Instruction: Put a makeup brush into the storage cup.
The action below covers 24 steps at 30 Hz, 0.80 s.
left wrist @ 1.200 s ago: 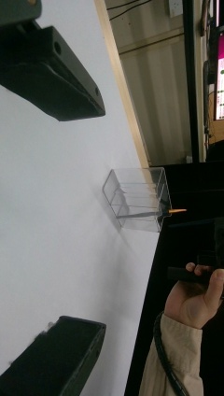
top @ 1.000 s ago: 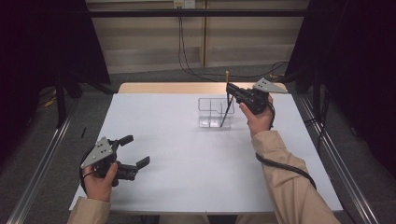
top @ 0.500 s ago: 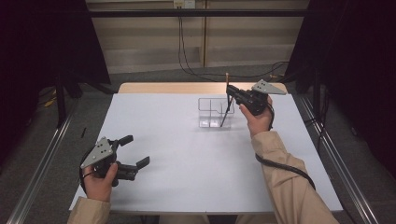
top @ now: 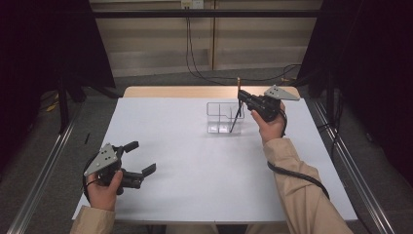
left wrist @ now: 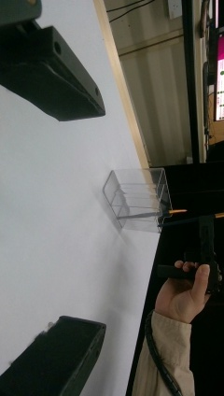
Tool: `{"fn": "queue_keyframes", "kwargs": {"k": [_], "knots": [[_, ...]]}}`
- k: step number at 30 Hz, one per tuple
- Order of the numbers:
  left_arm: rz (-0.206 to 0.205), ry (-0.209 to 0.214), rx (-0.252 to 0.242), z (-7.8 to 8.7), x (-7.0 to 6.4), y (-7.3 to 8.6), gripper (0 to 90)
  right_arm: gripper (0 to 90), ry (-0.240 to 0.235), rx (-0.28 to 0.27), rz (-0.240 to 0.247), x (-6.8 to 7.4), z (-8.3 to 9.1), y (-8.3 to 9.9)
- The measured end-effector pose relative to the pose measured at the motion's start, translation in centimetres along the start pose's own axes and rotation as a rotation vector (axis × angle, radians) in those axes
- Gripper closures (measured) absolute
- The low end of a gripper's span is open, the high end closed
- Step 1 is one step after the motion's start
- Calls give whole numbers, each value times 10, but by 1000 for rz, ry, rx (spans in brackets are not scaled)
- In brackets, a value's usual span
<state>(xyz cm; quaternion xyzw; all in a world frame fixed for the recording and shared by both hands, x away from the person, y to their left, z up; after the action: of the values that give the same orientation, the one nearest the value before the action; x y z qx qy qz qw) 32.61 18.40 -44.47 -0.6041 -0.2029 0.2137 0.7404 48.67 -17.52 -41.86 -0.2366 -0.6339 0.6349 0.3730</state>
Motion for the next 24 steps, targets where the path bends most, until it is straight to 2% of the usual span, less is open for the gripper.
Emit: {"fn": "queue_keyframes", "kwargs": {"k": [24], "knots": [[-5, 3, 1, 0, -1, -1, 0, 836, -14, 9, 6, 0, 2, 10]]}}
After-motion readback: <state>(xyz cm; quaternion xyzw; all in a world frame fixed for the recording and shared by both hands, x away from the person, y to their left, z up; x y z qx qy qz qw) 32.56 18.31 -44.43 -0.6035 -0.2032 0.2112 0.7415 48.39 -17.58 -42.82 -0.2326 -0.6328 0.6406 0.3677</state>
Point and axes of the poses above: each handheld gripper's, and its own axes: z roughly backward along the jaws, y roughly out of its underside, x roughly to its left, the point moved 8 cm from there along -z, roughly forward along the jaws, and after that the axes turned 5 degrees about -z, right-handed, at the moved point
